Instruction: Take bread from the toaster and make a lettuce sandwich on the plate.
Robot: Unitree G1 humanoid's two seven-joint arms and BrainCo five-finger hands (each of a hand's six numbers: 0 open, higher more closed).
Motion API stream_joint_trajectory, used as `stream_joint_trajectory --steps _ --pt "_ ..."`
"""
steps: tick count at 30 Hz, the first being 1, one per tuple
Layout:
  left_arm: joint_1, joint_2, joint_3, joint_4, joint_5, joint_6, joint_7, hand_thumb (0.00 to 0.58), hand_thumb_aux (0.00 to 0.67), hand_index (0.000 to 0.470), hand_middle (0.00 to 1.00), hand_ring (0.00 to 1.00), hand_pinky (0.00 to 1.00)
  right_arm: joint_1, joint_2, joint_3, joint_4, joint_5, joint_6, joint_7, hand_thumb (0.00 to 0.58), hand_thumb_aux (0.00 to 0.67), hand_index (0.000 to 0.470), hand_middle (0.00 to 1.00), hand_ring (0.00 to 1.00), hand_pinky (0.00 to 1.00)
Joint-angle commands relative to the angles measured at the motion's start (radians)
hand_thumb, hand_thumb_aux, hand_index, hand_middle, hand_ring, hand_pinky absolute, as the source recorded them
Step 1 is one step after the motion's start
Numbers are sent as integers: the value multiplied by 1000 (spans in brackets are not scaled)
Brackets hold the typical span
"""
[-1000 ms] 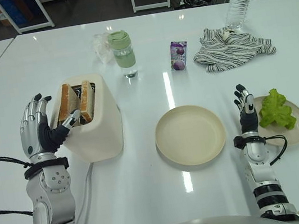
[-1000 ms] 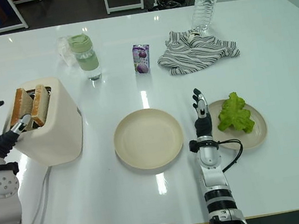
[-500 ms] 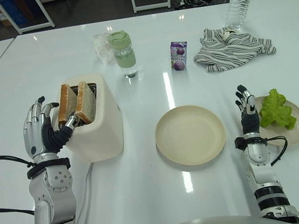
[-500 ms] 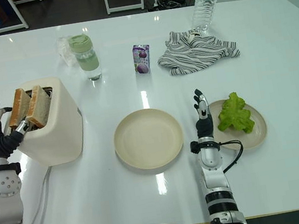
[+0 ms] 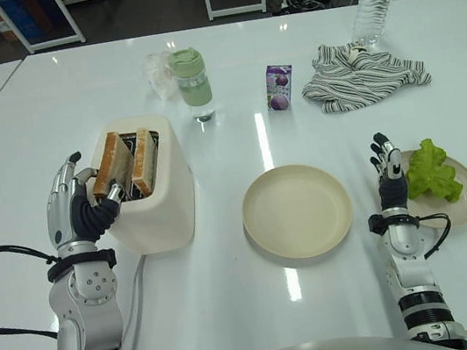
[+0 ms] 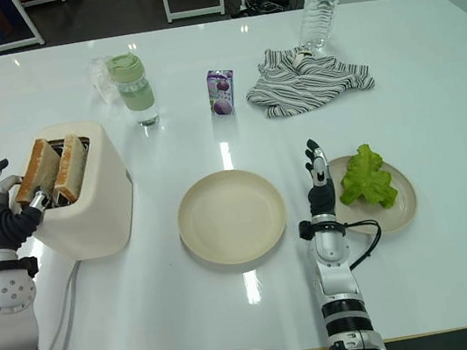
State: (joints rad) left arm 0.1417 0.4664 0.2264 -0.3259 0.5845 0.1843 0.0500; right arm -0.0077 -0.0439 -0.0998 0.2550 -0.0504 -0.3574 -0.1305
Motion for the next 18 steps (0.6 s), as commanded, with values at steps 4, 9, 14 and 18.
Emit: stream_joint_trajectory --steps 4,9,14,18 --pt "-57 19 43 -69 89 -211 254 580 670 470 0 0 0 5 4 -1 7 -3 13 -4 0 0 0 0 0 0" --pt "-110 8 65 -113 151 -293 379 580 670 470 0 0 0 5 4 2 19 -7 14 -7 0 0 0 0 0 0" --pt "-164 -25 39 -226 93 -420 431 580 670 470 694 694 694 3 3 4 29 -7 16 -7 0 0 0 0 0 0" --pt "-183 -111 -90 -260 -106 -467 324 580 670 470 1000 1000 1000 -1 5 6 34 -9 18 -10 0 0 0 0 0 0"
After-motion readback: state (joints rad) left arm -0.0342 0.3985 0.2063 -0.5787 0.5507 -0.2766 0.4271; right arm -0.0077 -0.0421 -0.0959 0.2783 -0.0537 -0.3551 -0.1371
